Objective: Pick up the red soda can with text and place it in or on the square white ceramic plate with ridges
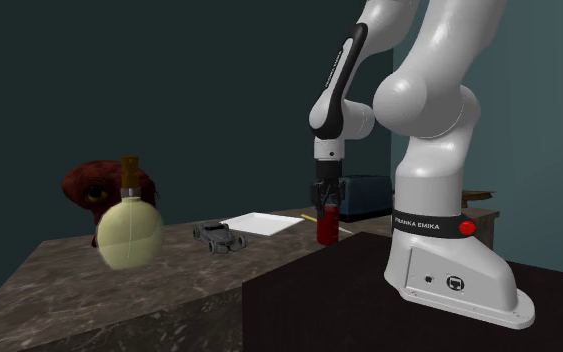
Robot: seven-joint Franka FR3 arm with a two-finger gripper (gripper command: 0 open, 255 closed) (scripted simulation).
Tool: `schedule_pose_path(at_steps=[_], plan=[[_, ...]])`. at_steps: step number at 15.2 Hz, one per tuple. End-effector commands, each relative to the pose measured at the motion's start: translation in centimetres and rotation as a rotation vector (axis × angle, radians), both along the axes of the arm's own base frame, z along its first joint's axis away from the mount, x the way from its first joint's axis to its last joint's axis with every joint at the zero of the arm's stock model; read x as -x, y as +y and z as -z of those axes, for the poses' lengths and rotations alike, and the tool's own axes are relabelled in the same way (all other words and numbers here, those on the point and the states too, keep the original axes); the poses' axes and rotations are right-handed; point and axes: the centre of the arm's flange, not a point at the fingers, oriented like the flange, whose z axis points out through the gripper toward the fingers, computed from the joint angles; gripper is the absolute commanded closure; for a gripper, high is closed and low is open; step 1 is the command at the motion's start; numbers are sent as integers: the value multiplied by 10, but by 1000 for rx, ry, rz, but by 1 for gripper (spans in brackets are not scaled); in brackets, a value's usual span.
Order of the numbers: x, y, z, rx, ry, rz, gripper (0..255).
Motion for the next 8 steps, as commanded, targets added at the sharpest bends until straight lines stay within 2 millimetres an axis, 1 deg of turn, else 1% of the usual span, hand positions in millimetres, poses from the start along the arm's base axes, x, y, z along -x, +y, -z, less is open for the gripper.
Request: schedule_pose_path(at_steps=[1, 5, 8], plan=[[1, 0, 1, -1, 2, 0, 255], [0, 0, 1, -1, 2, 0, 255], [0, 0, -15, -1, 2, 0, 255]])
